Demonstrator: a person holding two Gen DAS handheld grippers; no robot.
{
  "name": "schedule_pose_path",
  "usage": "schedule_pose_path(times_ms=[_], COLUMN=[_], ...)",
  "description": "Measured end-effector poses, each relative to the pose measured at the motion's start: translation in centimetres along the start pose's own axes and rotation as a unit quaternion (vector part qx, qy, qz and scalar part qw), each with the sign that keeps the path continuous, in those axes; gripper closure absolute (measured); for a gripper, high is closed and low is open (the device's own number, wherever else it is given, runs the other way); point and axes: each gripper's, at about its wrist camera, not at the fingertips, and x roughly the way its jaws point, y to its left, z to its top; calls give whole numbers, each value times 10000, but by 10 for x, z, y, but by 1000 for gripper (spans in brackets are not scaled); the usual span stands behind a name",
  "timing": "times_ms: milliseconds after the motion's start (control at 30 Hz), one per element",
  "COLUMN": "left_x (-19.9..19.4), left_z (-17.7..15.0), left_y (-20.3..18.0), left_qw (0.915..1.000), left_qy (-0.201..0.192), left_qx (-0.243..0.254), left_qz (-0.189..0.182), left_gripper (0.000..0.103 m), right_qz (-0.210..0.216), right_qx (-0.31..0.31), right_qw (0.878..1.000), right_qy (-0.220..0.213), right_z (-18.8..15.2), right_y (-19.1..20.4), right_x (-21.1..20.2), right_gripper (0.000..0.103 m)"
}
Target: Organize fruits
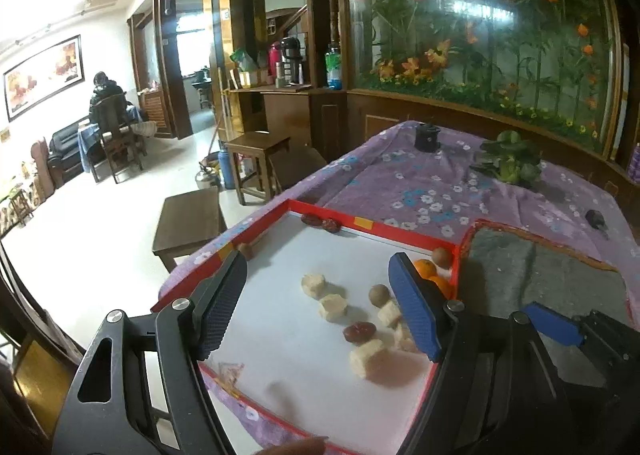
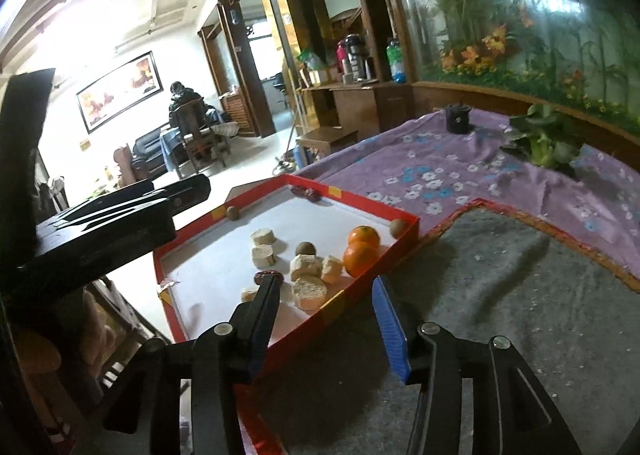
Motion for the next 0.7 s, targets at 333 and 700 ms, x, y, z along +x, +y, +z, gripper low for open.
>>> schedule_pose_path(times_ms=[333,700], left_x=[-2,4], left_z=[-8,-11], left_y=[-11,-12], left_qw=[9999,9997], left_qy=[105,214], left_qx=[26,10], left_qz=[-94,-117], left_gripper=[29,29], right_qz=[-121,-52], right_qx=[-4,83], right_qw=[9999,10000], right_qy=[-116,17], right_z=[-8,-8], right_y=[3,-3], right_x=[-8,-1], right_gripper=[44,44])
